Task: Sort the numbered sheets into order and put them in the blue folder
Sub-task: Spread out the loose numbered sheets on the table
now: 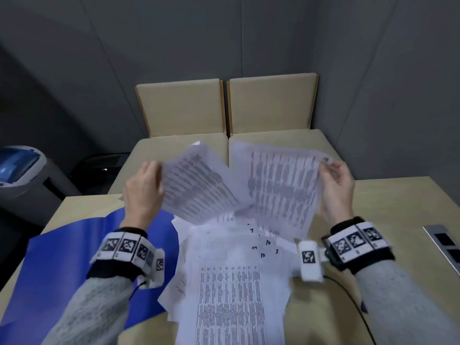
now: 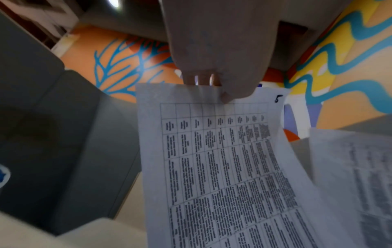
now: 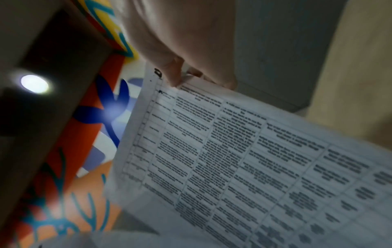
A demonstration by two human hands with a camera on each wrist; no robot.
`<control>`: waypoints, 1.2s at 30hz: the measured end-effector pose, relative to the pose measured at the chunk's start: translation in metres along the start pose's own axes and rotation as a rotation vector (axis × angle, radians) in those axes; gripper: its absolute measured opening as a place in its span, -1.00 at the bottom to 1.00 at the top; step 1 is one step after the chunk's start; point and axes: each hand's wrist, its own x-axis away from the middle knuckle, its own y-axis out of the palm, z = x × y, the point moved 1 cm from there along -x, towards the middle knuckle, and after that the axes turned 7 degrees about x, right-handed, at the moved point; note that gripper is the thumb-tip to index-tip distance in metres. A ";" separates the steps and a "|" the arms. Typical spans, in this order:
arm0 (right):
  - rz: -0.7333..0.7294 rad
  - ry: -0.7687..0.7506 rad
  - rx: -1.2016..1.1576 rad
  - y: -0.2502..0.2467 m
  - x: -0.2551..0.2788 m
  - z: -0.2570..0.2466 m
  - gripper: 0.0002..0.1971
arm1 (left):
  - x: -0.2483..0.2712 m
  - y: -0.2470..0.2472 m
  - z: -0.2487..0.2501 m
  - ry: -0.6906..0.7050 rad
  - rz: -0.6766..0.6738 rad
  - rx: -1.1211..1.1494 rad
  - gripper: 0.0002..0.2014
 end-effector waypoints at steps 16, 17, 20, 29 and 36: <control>-0.562 -0.040 0.128 0.033 0.047 -0.060 -0.84 | -0.057 -0.043 0.081 0.199 -0.386 0.278 -0.81; -0.553 -0.014 0.116 0.041 0.050 -0.057 -0.84 | -0.056 -0.040 0.083 0.194 -0.462 0.303 -0.79; -0.565 0.091 0.012 0.055 0.056 -0.055 -0.90 | -0.048 -0.028 0.081 0.124 -0.698 0.444 -0.73; -0.509 0.231 0.231 0.018 0.070 -0.007 -0.91 | 0.009 0.009 0.050 -0.398 -0.915 0.728 -0.56; -0.341 0.512 0.582 -0.067 0.091 0.118 -0.85 | 0.145 0.100 0.020 0.042 -1.189 -0.007 -0.39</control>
